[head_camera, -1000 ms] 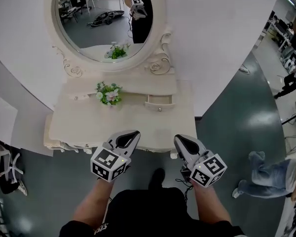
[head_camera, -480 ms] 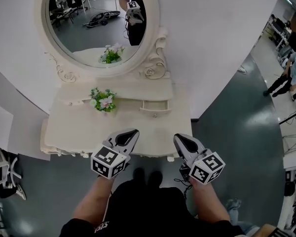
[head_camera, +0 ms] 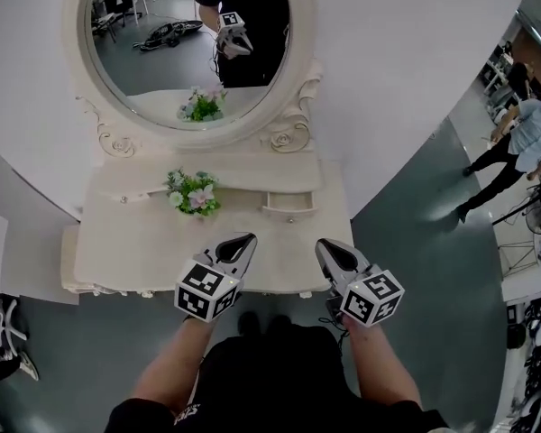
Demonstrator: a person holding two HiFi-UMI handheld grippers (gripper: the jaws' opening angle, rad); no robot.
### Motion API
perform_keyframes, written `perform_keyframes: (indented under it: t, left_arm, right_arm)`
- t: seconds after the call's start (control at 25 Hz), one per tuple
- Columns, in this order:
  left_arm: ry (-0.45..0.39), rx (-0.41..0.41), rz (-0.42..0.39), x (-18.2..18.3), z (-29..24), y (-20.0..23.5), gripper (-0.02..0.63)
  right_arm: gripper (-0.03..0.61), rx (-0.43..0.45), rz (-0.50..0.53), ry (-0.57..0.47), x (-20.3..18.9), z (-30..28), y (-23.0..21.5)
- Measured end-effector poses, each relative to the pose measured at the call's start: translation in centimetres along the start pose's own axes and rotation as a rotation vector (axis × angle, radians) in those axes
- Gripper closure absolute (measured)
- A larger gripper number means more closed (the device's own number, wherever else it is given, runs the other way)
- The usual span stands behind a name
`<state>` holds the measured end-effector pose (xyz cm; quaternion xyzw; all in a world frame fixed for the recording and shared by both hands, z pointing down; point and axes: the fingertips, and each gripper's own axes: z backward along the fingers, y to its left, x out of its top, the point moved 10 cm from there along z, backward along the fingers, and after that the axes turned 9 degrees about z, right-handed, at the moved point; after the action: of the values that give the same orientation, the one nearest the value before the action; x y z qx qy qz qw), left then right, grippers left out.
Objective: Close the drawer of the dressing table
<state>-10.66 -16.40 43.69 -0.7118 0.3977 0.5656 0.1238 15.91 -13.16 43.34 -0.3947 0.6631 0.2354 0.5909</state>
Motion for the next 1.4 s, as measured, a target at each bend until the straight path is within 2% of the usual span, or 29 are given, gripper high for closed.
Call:
perform_keyframes:
  t: [0.32, 0.56, 0.72, 1.04, 1.2, 1.4]
  left_arm:
    - [0.003, -0.016, 0.031, -0.4, -1.0, 2.6, 0.609]
    - [0.024, -0.029, 0.059, -1.1, -2.8, 4.1, 0.609]
    - [0.048, -0.036, 0.067, -1.1, -4.1, 4.1, 0.609]
    - [0.08, -0.008, 0.083, -1.0, -6.2, 4.6, 0.609]
    - [0.09, 0.007, 0.092, -0.9, -6.7, 5.1, 0.609]
    - [0.094, 0.031, 0.105, -0.8, -7.1, 5.6, 0.609]
  right_arm:
    - [0.519, -0.015, 0.02, 0.102, -1.4, -3.8, 0.5]
    - [0.479, -0.047, 0.02, 0.169, -3.5, -6.9, -1.3]
    - [0.474, -0.063, 0.002, 0.214, -5.1, -8.3, -2.6]
    - [0.463, -0.065, -0.037, 0.285, -7.7, -11.0, -4.6]
    - [0.454, -0.095, -0.053, 0.321, -8.9, -12.2, -5.8]
    - [0.424, -0.111, -0.083, 0.377, -10.7, -13.7, -6.9]
